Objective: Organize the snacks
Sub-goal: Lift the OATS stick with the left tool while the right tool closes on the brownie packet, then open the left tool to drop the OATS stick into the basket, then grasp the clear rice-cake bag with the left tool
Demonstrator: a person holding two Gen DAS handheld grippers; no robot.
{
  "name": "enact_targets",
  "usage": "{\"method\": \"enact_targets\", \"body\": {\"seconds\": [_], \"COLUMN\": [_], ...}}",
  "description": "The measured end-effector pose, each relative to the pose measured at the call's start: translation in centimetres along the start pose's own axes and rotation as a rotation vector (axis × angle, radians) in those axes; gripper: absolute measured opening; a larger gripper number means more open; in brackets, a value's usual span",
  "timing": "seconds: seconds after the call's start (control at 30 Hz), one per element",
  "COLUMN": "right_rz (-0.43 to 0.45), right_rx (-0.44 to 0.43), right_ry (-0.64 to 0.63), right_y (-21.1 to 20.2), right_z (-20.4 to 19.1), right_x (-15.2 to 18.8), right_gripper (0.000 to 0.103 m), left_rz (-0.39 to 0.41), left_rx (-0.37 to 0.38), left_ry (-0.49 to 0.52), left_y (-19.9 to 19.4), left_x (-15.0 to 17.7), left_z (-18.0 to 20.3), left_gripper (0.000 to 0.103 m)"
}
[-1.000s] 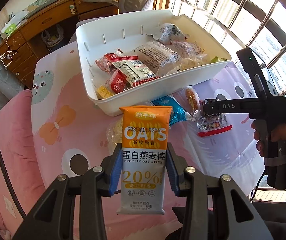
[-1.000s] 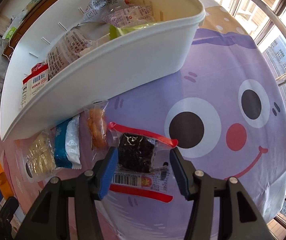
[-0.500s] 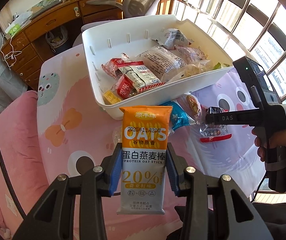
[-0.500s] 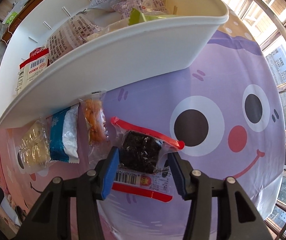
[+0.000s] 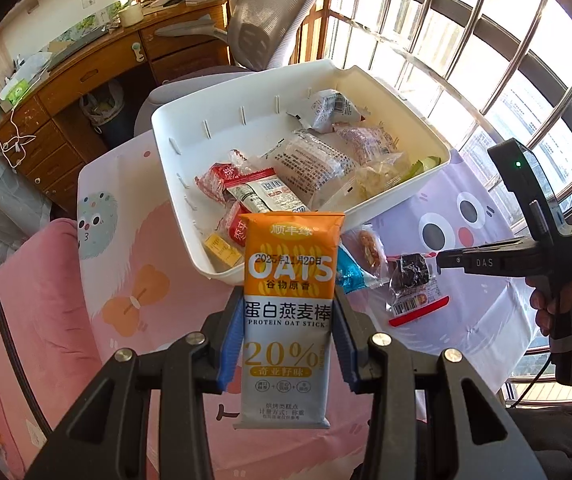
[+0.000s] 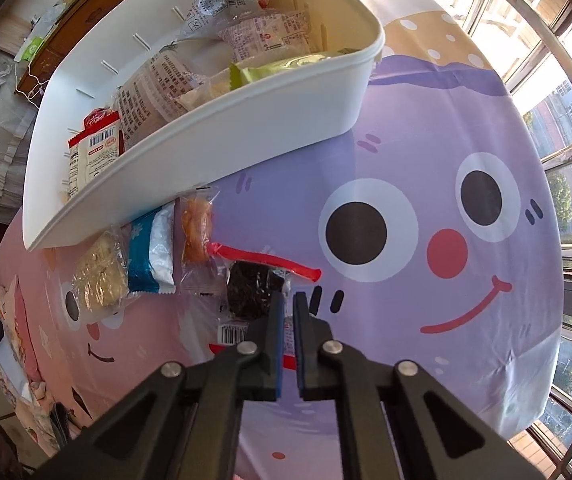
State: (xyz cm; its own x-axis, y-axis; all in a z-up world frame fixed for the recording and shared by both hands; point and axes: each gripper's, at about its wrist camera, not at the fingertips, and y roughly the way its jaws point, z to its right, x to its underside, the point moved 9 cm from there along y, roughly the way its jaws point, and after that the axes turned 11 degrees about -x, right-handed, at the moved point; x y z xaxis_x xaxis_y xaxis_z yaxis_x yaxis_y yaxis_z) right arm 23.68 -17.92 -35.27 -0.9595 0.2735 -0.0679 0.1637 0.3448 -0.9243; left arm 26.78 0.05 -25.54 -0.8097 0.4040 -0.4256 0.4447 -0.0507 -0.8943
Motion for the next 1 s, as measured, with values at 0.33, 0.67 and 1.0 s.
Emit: {"method": "enact_targets", "body": {"seconds": [0.33, 0.67, 1.0], "right_rz": [-0.009, -0.035, -0.067], "right_rx": [-0.074, -0.1, -0.084], "right_ry": [0.016, 0.029, 0.054], "right_y": [-1.6, -2.0, -1.1], "right_z": [0.2, 0.5, 0.5], "right_x": [-0.3, -0.2, 0.2], "right_gripper": [0.003, 0.003, 0.01], "left_rz": [0.059, 0.113, 0.07], "left_rx": [-0.002, -0.004, 0.01], "left_ry": [-0.064, -0.137, -0.299], "left_y": [-0.1, 1.6, 1.9], "left_x": [-5.1, -9.7, -8.1], "left_z": [-1.4, -2.9, -5.5], "left_gripper": [0.039, 0.04, 0.074]}}
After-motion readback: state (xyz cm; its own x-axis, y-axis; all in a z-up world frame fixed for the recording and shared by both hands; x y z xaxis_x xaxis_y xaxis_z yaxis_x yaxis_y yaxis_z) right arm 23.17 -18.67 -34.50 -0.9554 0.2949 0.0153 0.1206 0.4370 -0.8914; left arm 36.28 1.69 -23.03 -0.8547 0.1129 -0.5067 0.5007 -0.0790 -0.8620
